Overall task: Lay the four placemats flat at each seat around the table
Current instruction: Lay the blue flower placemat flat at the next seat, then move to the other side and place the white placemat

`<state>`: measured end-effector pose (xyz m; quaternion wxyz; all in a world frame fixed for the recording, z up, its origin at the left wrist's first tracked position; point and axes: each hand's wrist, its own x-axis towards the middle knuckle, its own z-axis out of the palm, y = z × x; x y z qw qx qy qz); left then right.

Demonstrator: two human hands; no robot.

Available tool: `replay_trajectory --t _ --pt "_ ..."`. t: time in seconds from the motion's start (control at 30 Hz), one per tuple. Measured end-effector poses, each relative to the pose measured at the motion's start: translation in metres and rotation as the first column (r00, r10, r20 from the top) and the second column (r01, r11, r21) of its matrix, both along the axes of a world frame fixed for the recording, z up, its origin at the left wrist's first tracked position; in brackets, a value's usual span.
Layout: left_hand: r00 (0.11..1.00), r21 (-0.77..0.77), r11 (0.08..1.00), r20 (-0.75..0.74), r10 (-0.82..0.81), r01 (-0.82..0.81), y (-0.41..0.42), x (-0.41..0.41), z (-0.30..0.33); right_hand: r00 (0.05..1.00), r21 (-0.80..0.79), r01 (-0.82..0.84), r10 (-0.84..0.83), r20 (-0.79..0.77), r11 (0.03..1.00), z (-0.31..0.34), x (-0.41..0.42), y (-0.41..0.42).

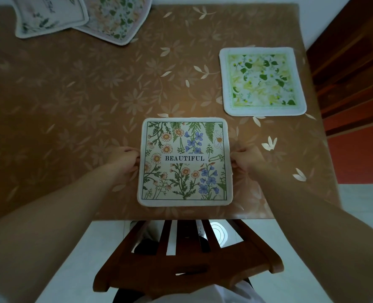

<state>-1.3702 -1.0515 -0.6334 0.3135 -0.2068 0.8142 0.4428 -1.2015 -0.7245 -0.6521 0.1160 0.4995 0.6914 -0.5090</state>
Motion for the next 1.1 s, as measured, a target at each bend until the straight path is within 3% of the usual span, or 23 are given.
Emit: replay_trajectory --t 0.17,0.23,0.33,0.5,0.7,0.83,1.0,1.1 --pt "0.996 -0.027 1.000 -0.090 -0.001 -0.001 0.003 0.003 0.005 0.998 -0.026 0.055 -0.056 -0.034 0.998 0.007 -0.001 -0.003" --pt "0.999 0.069 0.997 -0.001 0.032 -0.032 0.004 0.006 0.005 0.995 -0.122 0.078 -0.085 -0.045 0.989 0.011 -0.003 -0.007" --pt "0.984 0.166 0.986 0.173 -0.053 0.024 0.003 0.012 0.007 0.996 -0.222 0.085 -0.090 -0.013 0.971 0.017 -0.003 -0.013" --pt "0.982 0.190 0.982 0.183 -0.038 0.003 0.002 0.014 0.019 0.987 -0.280 0.141 -0.158 -0.041 0.950 0.030 -0.007 -0.015" --pt "0.969 0.297 0.935 0.205 0.137 -0.195 0.003 0.025 0.048 0.974 -0.482 0.135 -0.205 -0.096 0.866 0.047 -0.023 -0.050" --pt "0.910 0.412 0.811 0.198 0.365 -0.415 -0.014 0.032 0.082 0.957 -0.562 0.098 -0.232 -0.172 0.822 0.073 -0.034 -0.091" --pt "0.897 0.478 0.766 0.126 0.424 -0.429 -0.061 0.044 0.125 0.941 -0.584 0.014 -0.209 -0.268 0.812 0.126 -0.044 -0.148" --pt "0.868 0.554 0.694 0.115 0.483 -0.460 -0.097 0.054 0.146 0.931 -0.540 -0.065 -0.144 -0.336 0.839 0.159 -0.047 -0.190"
